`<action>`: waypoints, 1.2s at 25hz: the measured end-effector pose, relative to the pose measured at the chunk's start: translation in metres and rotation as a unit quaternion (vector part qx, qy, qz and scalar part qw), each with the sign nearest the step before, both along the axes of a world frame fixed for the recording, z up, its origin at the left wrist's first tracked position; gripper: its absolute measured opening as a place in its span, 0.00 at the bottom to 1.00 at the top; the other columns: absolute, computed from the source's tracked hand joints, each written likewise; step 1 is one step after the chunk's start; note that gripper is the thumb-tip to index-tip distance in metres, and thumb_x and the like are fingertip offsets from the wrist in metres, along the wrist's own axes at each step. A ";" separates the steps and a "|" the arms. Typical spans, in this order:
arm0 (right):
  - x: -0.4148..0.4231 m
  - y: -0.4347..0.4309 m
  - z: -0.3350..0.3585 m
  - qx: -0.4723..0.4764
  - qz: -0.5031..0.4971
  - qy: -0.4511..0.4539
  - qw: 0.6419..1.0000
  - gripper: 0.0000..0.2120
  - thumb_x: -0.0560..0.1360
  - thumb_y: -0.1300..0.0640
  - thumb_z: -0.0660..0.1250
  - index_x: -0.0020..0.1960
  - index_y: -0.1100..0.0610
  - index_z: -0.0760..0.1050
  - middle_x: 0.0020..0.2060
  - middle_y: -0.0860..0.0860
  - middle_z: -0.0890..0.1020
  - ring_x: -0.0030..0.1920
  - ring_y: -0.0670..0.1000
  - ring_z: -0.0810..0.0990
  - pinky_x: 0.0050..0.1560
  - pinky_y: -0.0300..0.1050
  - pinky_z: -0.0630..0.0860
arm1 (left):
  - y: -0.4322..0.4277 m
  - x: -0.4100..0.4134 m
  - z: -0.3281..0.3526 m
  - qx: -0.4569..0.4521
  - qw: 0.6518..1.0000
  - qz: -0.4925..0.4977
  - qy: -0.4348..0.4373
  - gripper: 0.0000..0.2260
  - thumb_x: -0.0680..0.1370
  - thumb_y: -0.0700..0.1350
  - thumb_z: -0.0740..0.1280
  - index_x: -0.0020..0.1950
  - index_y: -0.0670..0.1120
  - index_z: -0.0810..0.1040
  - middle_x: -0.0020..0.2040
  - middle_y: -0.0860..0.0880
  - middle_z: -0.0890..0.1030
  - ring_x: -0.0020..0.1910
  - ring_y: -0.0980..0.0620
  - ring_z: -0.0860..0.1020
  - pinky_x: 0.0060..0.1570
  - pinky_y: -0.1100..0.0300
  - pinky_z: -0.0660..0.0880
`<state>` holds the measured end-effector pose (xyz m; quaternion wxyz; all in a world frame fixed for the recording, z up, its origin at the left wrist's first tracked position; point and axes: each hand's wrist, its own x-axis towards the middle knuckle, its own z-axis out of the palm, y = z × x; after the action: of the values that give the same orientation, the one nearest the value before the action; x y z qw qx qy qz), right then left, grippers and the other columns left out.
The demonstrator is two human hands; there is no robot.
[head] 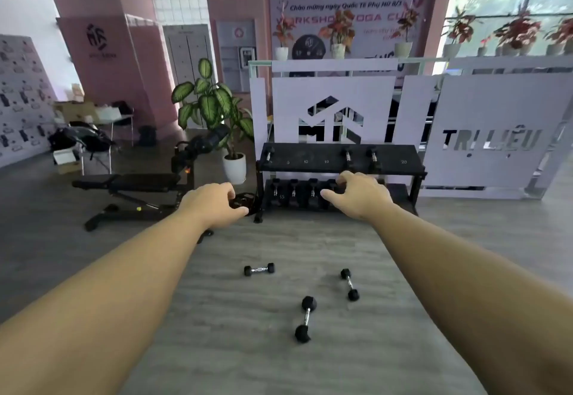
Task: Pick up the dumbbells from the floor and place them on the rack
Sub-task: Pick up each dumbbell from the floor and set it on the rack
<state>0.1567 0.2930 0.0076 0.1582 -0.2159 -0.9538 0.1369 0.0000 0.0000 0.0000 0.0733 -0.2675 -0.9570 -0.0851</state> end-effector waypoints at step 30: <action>-0.520 0.052 -0.208 -0.062 0.016 -0.188 0.980 0.35 0.71 0.30 0.59 0.72 0.47 0.70 0.68 0.52 0.75 0.68 0.59 0.72 0.58 0.56 0.71 | 0.097 -0.463 -0.194 -0.027 0.986 0.047 -0.158 0.22 0.75 0.66 0.67 0.59 0.53 0.76 0.58 0.52 0.79 0.57 0.47 0.78 0.55 0.50 0.76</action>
<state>-0.3631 0.3455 -0.2006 -0.0399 -0.2320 -0.9594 0.1553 -0.4635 0.0971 -0.1944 -0.0820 -0.2077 -0.9700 -0.0966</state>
